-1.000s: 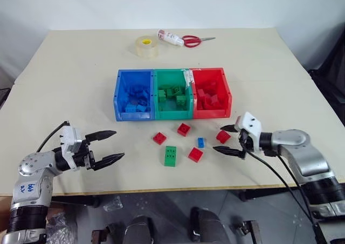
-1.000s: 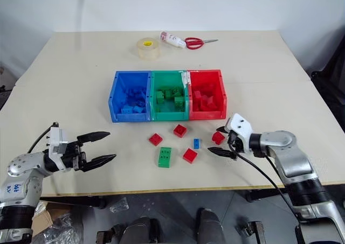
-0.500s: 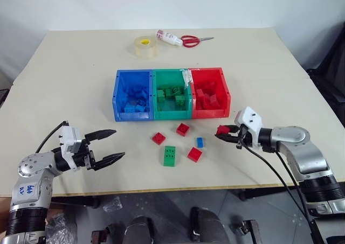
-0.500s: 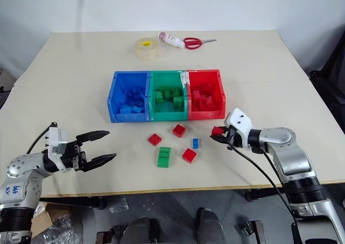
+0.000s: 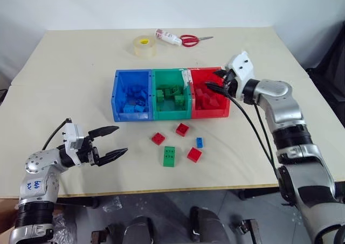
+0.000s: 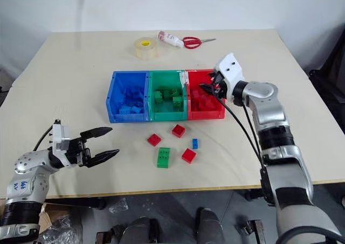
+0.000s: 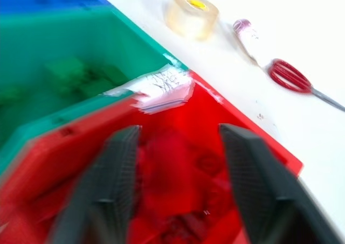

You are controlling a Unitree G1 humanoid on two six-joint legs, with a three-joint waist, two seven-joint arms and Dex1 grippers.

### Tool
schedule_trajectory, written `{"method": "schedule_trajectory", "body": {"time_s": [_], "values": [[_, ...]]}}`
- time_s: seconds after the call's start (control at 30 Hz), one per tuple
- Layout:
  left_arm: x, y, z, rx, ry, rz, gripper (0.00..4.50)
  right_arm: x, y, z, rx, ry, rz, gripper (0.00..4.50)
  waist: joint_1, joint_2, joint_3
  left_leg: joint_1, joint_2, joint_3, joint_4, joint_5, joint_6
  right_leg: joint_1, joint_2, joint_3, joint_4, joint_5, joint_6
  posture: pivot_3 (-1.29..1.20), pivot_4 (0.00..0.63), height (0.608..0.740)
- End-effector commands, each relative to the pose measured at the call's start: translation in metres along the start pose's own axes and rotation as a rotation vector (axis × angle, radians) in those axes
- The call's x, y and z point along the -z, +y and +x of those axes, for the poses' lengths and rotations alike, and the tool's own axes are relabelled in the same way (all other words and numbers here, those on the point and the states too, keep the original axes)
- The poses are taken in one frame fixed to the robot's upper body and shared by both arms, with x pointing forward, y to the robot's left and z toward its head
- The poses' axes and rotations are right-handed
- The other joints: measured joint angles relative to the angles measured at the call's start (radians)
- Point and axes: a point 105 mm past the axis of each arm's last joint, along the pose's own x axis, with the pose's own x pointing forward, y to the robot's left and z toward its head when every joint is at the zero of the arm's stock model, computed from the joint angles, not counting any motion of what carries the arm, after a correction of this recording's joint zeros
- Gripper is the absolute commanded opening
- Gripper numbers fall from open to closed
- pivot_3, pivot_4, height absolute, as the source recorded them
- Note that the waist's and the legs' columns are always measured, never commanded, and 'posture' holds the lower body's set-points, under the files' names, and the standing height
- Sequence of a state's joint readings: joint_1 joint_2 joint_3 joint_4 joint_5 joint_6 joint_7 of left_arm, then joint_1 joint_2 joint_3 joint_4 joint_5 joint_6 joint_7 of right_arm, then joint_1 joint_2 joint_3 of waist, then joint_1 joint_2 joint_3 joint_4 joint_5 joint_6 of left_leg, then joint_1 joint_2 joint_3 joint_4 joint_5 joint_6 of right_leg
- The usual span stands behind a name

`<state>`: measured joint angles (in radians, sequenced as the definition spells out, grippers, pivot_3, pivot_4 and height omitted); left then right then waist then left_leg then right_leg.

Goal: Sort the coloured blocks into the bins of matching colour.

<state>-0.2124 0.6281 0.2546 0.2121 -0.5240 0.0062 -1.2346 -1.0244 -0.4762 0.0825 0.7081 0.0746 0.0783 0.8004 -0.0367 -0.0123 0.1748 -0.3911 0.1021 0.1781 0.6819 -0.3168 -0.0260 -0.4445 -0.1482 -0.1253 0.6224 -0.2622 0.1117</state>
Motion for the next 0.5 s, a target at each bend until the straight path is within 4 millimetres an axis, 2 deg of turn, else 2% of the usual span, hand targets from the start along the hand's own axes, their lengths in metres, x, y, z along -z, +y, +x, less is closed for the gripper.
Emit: {"method": "schedule_trajectory", "body": {"time_s": [0.03,0.1,0.23,0.3,0.43,0.5], "values": [[-0.007,0.001,0.001,0.005,-0.019,0.036,4.5,-0.016,-0.006,0.0,0.011,-0.057,-0.052,3.9,0.0,0.0,0.0,0.0,0.0,0.0,0.0,0.0,0.0,0.0,0.0,0.0,0.0,0.0,0.0,0.0,0.15,0.74],[-0.007,0.002,0.001,0.008,-0.02,0.037,4.5,-0.018,-0.005,-0.003,0.0,-0.071,-0.059,4.49,-0.002,0.0,0.0,0.0,0.0,0.0,0.0,0.0,0.0,0.0,0.0,0.0,0.0,0.0,0.0,0.0,0.15,0.74],[-0.006,0.001,0.001,0.017,-0.018,0.033,4.5,-0.019,0.009,-0.022,-0.094,-0.087,-0.067,4.49,-0.003,0.0,0.0,0.0,0.0,0.0,0.0,0.0,0.0,0.0,0.0,0.0,0.0,0.0,0.0,0.0,0.15,0.74],[-0.006,0.0,0.0,0.022,-0.015,0.03,4.5,-0.016,0.023,-0.041,-0.174,-0.09,-0.064,4.49,0.002,0.0,0.0,0.0,0.0,0.0,0.0,0.0,0.0,0.0,0.0,0.0,0.0,0.0,0.0,0.0,0.15,0.74],[-0.002,0.0,-0.002,0.028,-0.003,0.024,4.5,-0.002,0.053,-0.092,-0.329,-0.052,-0.06,4.49,0.014,0.0,0.0,0.0,0.0,-0.001,0.0,0.0,0.0,0.0,0.0,0.0,-0.001,0.0,0.0,0.0,0.15,0.74],[-0.001,0.0,-0.004,0.032,0.003,0.022,4.5,0.003,0.061,-0.11,-0.357,-0.019,-0.037,4.49,0.011,0.0,0.0,0.0,0.0,-0.001,0.0,-0.001,0.0,0.0,0.0,0.0,-0.001,0.0,0.0,0.0,0.15,0.74]]}}
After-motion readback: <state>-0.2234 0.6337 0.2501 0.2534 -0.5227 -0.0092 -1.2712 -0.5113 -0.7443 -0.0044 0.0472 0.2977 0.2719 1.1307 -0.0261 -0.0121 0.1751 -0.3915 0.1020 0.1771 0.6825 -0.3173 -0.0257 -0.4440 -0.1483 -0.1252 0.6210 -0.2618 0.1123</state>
